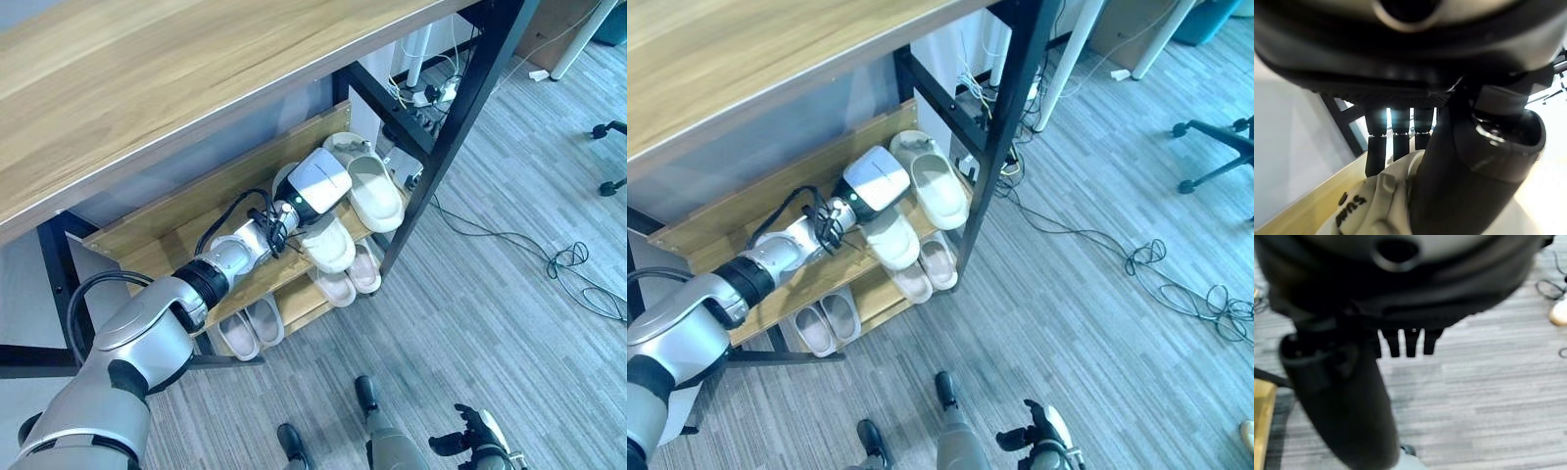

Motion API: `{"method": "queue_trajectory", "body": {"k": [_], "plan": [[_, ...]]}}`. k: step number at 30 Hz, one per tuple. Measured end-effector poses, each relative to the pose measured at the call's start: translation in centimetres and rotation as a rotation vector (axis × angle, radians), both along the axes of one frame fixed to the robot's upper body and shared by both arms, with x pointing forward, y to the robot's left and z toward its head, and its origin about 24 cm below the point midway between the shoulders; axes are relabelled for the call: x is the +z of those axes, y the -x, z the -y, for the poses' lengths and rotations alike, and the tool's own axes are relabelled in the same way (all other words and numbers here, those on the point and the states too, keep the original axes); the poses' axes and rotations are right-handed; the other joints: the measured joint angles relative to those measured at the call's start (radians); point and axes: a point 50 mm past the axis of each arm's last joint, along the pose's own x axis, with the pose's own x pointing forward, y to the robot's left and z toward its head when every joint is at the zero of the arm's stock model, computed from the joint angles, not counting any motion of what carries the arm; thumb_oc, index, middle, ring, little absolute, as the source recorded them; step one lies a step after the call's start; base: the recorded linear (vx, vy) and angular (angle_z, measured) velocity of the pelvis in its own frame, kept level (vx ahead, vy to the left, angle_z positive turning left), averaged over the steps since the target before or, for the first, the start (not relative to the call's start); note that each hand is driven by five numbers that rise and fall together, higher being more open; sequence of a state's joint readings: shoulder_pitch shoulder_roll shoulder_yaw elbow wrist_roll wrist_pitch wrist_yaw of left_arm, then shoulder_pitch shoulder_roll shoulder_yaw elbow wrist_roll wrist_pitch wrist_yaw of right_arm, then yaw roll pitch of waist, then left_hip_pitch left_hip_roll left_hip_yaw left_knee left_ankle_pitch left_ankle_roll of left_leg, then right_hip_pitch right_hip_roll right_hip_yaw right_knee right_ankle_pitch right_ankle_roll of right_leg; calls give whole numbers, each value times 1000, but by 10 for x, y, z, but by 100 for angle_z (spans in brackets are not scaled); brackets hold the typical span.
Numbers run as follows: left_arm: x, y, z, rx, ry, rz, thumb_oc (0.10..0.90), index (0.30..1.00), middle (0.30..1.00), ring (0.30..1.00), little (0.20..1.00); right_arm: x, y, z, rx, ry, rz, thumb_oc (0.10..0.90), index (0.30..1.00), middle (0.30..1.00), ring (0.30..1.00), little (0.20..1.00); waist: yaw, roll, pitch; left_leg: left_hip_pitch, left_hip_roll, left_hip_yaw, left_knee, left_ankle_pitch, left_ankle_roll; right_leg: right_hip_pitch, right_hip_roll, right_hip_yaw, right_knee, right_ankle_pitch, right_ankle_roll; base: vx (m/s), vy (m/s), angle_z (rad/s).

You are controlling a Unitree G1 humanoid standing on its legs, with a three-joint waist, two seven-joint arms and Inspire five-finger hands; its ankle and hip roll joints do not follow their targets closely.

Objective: Arrange the slippers neatly on the shoe rack.

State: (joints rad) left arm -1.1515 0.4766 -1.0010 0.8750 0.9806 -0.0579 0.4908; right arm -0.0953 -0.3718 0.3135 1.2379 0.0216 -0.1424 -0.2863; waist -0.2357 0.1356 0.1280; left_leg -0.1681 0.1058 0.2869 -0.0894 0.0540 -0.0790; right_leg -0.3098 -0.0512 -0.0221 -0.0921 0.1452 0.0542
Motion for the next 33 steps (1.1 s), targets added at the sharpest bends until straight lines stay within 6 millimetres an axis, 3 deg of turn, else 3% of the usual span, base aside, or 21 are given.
{"method": "queue_trajectory", "body": {"k": [4,5,6,7,8,9,19,25,33], "plan": [[7,-4,-7,44,14,21,400,300,300,300,300,3,-8,-4,17,-1,45,800,900,900,900,900,-3,0,0,-28,-1,4,0,0,0,-31,1,5,0,8,-3,0,11,-3],[8,-5,-7,45,18,22,480,420,420,420,420,2,-7,-5,17,-4,42,800,900,900,900,900,-2,0,0,-30,0,5,0,0,0,-33,1,6,0,9,-3,0,0,0],[8,-5,-7,47,29,18,525,488,488,488,488,1,-5,-6,15,-5,37,800,900,900,900,900,-2,0,0,-29,0,5,0,0,0,-33,1,6,0,9,-3,0,0,0],[9,-5,-7,51,34,21,615,622,622,622,622,0,-3,-6,16,-6,32,800,900,900,900,900,-2,0,0,-29,0,5,0,0,0,-33,1,6,0,9,-3,0,0,0],[9,-5,-7,54,35,23,778,867,867,867,867,0,-2,-6,16,-6,28,800,900,900,900,900,-2,0,0,-29,0,5,0,0,0,-33,1,6,0,9,-3,0,0,0],[9,-5,-7,54,36,23,800,900,900,900,900,-1,0,-6,15,-6,24,800,900,900,900,900,-2,0,0,-29,-1,5,0,0,0,-32,1,5,0,9,-3,0,0,0],[20,-7,-7,71,188,12,800,900,900,900,900,-2,3,-8,28,2,13,800,900,900,900,900,-8,-1,-1,-28,0,2,0,0,0,-28,0,1,0,9,-3,0,0,0],[15,-6,-5,72,200,-2,800,900,900,900,900,-2,1,-11,44,-2,14,800,900,900,900,900,-9,-4,-1,-12,-1,0,0,0,0,-11,0,-1,0,9,-3,0,0,0],[19,-9,-13,128,445,-54,800,900,900,900,900,-7,2,-24,55,-44,10,800,900,900,900,900,-9,-7,0,-10,-1,-1,0,5,2,-10,0,0,0,15,-2,0,0,0]]}}
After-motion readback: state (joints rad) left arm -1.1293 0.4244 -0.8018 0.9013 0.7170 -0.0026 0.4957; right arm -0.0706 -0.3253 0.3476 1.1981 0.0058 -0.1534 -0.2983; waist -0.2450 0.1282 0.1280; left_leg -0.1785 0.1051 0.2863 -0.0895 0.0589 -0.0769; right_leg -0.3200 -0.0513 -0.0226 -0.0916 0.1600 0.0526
